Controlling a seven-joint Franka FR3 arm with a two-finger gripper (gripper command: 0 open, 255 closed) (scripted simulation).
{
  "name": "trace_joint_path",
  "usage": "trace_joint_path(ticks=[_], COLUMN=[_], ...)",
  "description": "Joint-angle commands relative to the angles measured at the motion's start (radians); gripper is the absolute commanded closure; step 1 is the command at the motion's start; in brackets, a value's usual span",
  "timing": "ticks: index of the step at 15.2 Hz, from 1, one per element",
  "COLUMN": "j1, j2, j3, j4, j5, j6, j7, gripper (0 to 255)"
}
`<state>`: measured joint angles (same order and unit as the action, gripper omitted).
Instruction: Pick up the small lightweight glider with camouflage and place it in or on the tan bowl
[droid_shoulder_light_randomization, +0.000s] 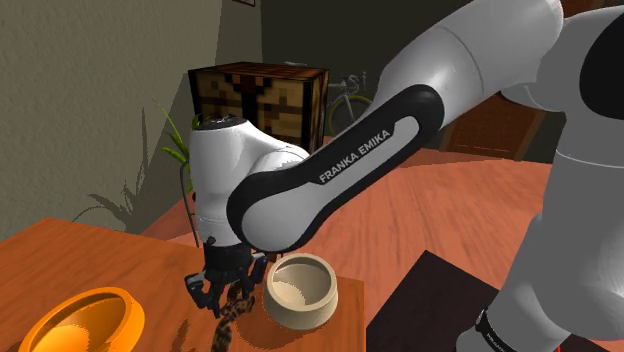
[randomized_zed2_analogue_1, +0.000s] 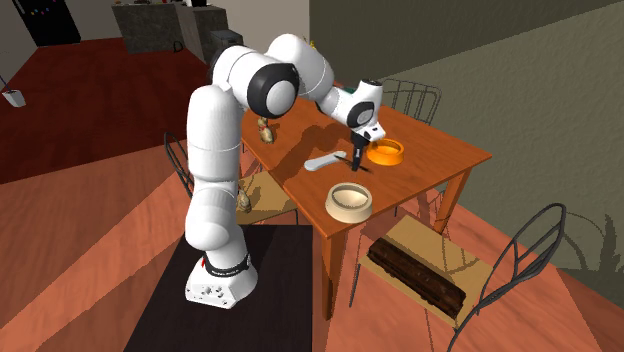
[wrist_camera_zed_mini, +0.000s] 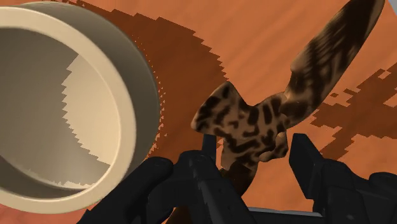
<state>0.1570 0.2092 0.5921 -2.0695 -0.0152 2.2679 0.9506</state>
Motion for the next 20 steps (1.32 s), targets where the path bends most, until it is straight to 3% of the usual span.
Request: trace_joint_path(ticks=[1,9,14,20], j1=[-0.004,-0.015,-0.085,-0.128], j2=[-0.021,-0.078,-0.245,-0.415], j3=[0.005,0.013,-0.024,-0.112], j4=[0.007,0.057,-0.109,-0.270], j5=[0.014,0.051,0.166,0.255], j6=[-0.025,-0.124,-0.111,-0.126], j7=[-0.006,-0.025,-0.189,-0.379], gripper=[255,255,255,255])
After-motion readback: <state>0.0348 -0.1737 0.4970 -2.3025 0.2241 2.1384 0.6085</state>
